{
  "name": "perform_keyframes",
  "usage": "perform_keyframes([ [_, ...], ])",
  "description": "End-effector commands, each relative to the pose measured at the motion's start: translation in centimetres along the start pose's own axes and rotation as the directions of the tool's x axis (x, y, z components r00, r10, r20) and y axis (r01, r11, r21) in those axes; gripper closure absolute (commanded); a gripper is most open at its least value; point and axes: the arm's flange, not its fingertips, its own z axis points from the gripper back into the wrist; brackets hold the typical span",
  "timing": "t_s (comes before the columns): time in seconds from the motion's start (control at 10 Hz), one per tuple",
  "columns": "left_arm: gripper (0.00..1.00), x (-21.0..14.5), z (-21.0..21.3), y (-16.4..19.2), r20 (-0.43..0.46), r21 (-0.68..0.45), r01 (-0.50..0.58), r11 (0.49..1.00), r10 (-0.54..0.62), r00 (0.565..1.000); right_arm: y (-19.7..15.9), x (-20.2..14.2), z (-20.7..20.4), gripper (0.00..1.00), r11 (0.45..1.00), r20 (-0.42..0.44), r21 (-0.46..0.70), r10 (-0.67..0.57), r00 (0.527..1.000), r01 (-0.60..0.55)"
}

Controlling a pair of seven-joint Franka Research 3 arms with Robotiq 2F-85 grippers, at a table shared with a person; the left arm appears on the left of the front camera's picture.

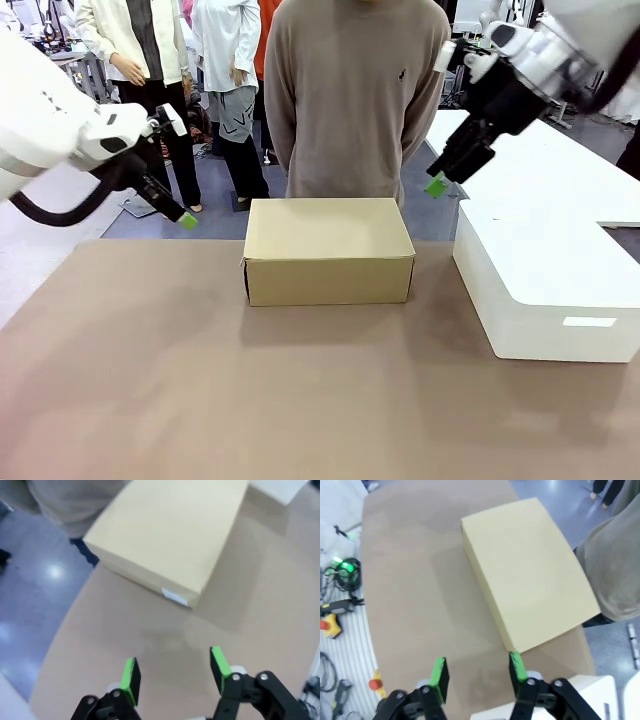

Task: Pack the shoes into the box.
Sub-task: Press down on the lid of the Shoes Box.

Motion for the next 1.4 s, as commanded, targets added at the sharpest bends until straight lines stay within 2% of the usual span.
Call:
perform_keyframes([
  [0.0, 0.00, 0.1, 2.7, -0.9, -0.007, -0.014, 0.010, 1.000, -0.010, 1.000, -1.9, 2.3, -0.2, 0.96, 0.999, -0.061, -0.032, -0.007, 0.998, 0.005],
  [0.1, 0.00, 0.2, 4.1, -1.6, 0.057, -0.037, 0.026, 0.999, -0.024, 0.998, -3.0, 3.3, -1.2, 1.00, 0.999, -0.070, -0.049, -0.024, 0.997, 0.021],
  [0.2, 0.00, 0.1, 5.0, -2.3, 0.097, -0.058, 0.044, 0.997, -0.038, 0.995, -3.9, 3.9, -2.1, 1.00, 0.997, -0.079, -0.067, -0.043, 0.996, 0.038],
  [0.4, 0.00, 0.0, 6.1, -3.2, 0.137, -0.094, 0.051, 0.994, -0.037, 0.990, -5.7, 5.1, -3.7, 1.00, 0.986, -0.091, -0.144, -0.094, 0.991, 0.080],
  [0.8, 0.00, -0.1, 6.7, -3.8, 0.156, -0.072, -0.010, 0.997, 0.021, 0.988, -7.2, 7.4, -6.5, 1.00, 0.977, -0.122, -0.133, -0.182, 0.976, 0.166],
  [0.9, 0.00, 0.6, 7.1, -3.8, 0.127, -0.078, 0.034, 0.996, -0.024, 0.992, -6.7, 5.8, -5.7, 1.00, 0.986, -0.088, -0.131, -0.118, 0.989, 0.106],
  [1.3, 0.00, 0.6, 7.1, -3.8, 0.127, -0.078, 0.034, 0.996, -0.024, 0.992, -6.7, 5.8, -5.7, 1.00, 0.986, -0.088, -0.131, -0.118, 0.989, 0.106],
])
